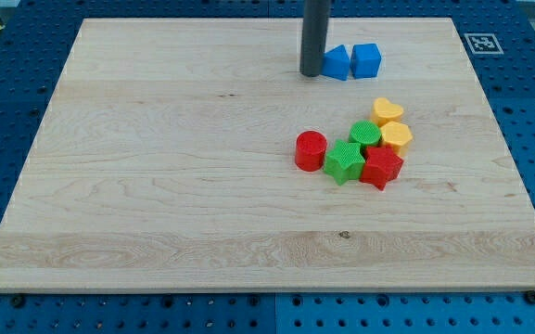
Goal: Move the green circle into the green star
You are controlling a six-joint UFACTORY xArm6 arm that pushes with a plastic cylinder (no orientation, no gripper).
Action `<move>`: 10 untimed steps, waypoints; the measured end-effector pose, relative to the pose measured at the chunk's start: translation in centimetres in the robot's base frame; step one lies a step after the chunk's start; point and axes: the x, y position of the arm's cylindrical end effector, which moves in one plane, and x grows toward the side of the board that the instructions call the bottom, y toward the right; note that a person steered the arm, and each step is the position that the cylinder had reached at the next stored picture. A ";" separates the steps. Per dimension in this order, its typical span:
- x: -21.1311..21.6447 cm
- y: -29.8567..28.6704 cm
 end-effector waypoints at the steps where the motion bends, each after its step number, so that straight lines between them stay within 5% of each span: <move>1: 0.2 0.4; 10: 9.5 3.8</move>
